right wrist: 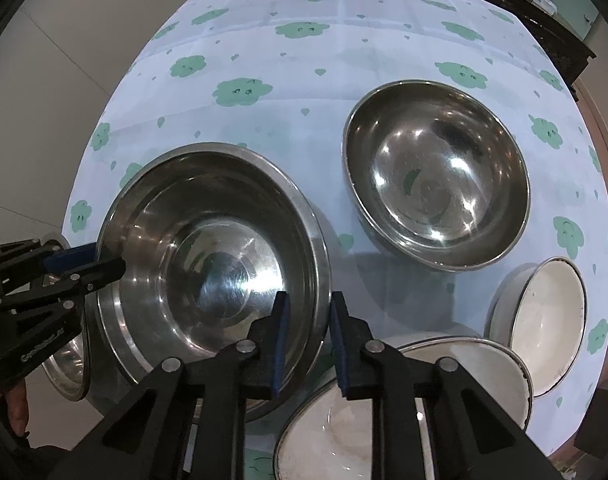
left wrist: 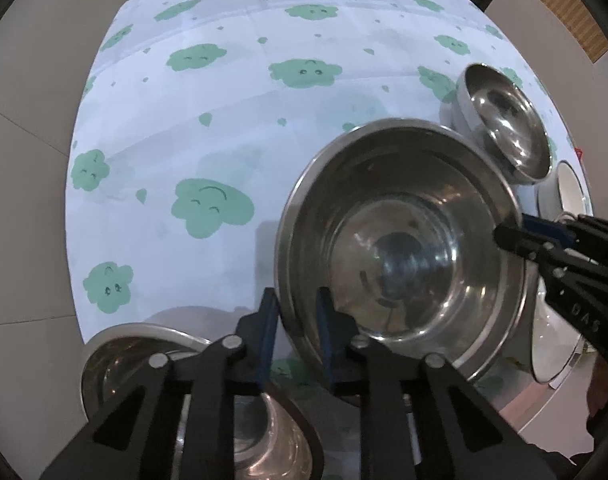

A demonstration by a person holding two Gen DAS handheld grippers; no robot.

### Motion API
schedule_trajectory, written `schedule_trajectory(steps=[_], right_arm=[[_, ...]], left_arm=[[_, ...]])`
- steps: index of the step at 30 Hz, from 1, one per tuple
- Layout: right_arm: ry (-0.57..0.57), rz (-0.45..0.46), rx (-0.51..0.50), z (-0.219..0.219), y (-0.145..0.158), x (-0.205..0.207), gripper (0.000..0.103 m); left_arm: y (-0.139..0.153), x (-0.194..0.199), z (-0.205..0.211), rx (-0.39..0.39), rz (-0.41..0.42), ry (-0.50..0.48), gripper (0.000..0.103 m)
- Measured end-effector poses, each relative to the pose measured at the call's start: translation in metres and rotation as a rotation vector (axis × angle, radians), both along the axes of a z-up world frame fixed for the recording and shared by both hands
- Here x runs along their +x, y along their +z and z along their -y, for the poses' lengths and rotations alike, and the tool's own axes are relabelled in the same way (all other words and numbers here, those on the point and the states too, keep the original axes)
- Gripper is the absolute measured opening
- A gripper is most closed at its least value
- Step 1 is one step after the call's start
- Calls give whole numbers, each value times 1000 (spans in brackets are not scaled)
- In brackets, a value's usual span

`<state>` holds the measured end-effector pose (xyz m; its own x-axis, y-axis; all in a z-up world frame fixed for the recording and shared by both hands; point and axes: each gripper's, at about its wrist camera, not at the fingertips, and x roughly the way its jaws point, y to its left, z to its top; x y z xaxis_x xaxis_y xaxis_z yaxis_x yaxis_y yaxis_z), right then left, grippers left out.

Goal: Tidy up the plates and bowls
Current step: 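Close the left gripper on the steel bowl's rim while the right gripper grips it too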

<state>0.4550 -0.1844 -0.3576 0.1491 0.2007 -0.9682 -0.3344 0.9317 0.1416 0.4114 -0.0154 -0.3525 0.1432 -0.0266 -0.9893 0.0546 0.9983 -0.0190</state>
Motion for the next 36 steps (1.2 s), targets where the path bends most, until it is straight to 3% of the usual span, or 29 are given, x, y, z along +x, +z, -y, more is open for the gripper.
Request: schedule_trajectory(steps=[4,36], right_arm=[[-7,-3,2,2,0,0,16],[27,48,20,-10,44,-3,16]], left_arm=[[1,-1,-1,7,1,-2,11],[50,-18,-16,14,73,32,11]])
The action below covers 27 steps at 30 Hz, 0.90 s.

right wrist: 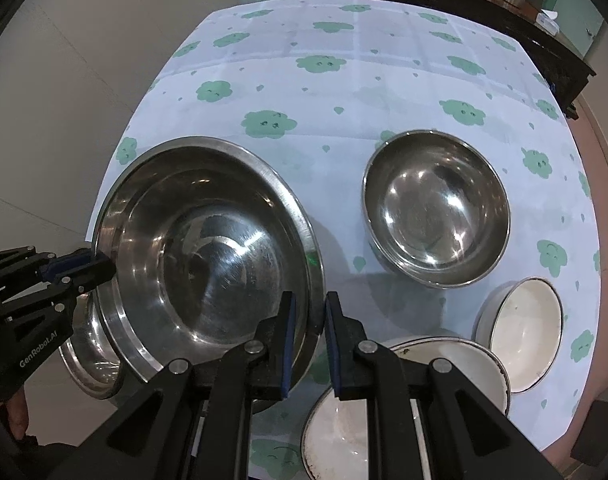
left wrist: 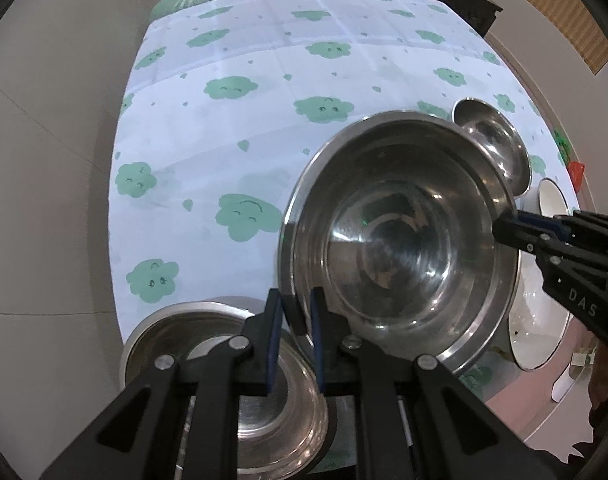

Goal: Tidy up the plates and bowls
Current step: 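Close the left gripper on the steel bowl's rim while the right gripper grips it too, then lift the large steel bowl off the cloth with both grippers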

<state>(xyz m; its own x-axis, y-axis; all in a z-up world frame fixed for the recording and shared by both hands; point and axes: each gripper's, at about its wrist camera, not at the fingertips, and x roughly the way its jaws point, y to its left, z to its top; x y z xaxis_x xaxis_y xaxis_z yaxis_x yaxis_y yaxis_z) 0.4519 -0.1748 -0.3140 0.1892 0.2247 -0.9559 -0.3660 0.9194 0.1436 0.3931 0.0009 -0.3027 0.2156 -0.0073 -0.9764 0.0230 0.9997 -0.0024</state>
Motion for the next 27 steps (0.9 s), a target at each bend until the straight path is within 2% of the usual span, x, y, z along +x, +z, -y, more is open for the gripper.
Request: schedule_trajectory(steps=[27], right_arm=[[41,51,7,-32,36,-17,16]], left_arm=[[36,-29,-35,-2,69,42,11]])
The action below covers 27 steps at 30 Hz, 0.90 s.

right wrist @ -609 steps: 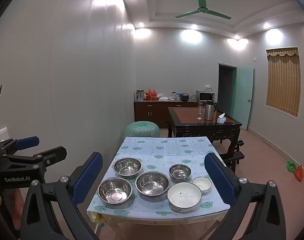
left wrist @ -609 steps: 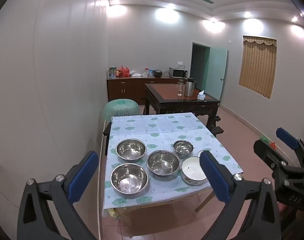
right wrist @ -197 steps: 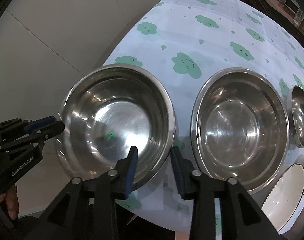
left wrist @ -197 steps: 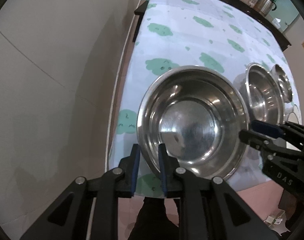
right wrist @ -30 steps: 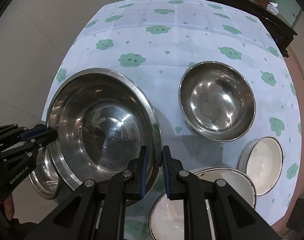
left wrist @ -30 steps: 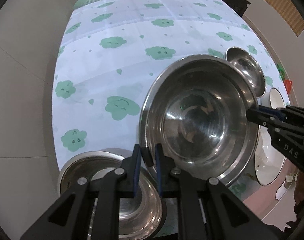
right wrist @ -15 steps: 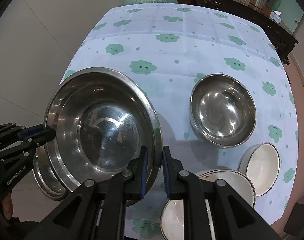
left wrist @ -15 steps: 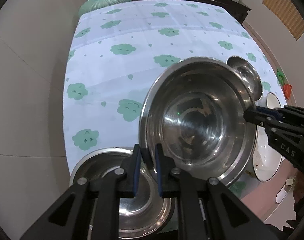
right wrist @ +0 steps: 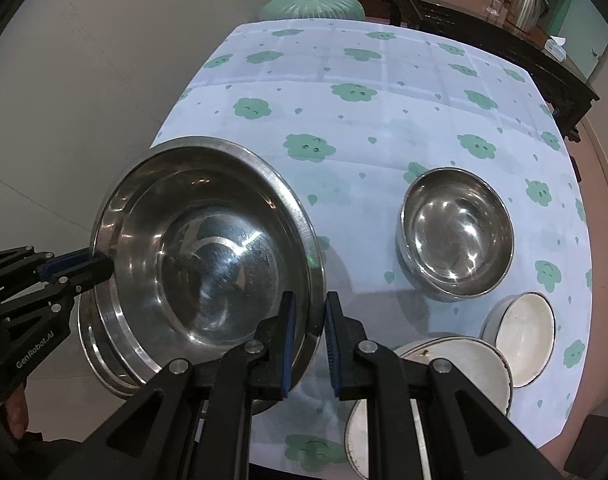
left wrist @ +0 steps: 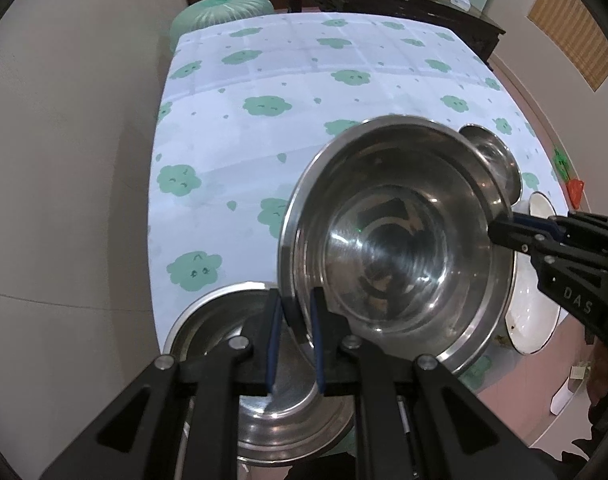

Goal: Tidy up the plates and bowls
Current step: 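Lift the large steel bowl off the cloth with both grippers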

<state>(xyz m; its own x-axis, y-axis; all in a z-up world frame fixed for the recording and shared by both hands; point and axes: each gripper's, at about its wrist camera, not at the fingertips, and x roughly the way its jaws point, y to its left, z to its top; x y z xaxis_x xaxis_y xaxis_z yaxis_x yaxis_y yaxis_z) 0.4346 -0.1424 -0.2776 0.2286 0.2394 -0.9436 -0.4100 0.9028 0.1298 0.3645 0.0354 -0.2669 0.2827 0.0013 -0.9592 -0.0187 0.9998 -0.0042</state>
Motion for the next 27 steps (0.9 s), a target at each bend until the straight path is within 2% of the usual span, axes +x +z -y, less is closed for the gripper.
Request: schedule_trajectory(steps=[13,27], right_arm=[[49,16,7,-22,13,-16,16],[128,21,18,-50,17,-37,16]], left_arm=[[13,-23,-20,9,23,52,11],[14,-55,-44,20,20,134,11]])
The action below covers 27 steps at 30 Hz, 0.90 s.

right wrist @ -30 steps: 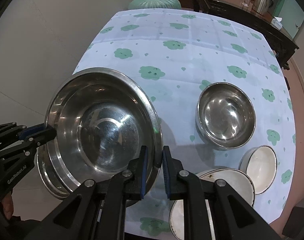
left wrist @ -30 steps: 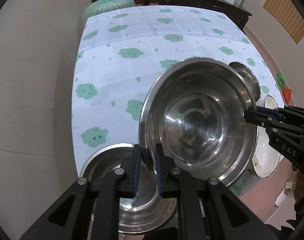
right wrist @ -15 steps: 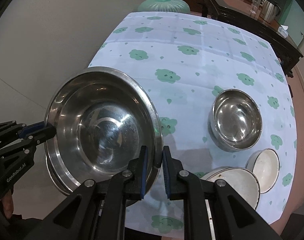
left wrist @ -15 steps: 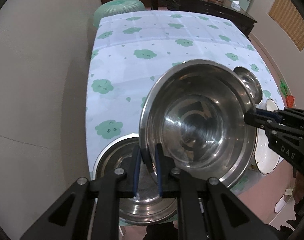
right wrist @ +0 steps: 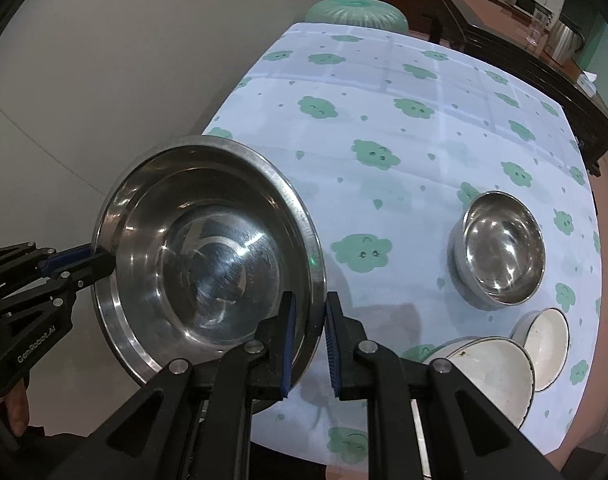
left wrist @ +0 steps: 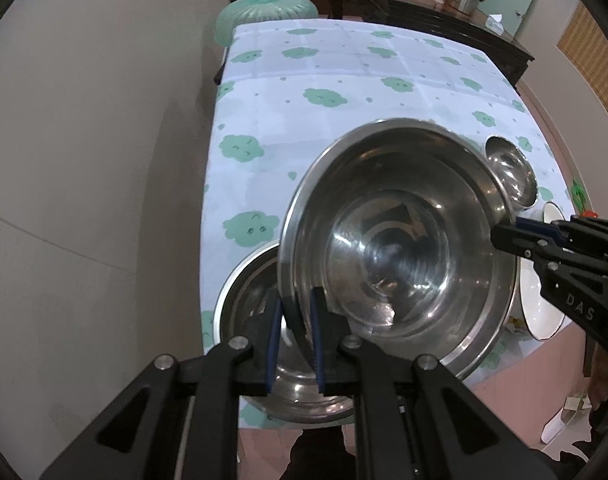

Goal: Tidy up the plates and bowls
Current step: 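Lift the large steel bowl off the cloth with both grippers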

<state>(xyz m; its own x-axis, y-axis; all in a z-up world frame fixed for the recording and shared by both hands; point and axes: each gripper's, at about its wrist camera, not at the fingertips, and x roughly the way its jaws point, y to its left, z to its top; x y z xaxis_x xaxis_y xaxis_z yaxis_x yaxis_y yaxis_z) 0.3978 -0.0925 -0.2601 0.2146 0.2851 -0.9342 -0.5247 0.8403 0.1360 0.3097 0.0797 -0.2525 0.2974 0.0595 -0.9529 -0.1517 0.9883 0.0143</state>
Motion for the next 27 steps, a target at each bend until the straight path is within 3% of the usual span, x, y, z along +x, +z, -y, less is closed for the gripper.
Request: schedule_trajectory(steps=[27], right_arm=[[109,-2,-2,-38,-1,-26,16]], left_arm=[[2,-36,-29,15,-3,99,11]])
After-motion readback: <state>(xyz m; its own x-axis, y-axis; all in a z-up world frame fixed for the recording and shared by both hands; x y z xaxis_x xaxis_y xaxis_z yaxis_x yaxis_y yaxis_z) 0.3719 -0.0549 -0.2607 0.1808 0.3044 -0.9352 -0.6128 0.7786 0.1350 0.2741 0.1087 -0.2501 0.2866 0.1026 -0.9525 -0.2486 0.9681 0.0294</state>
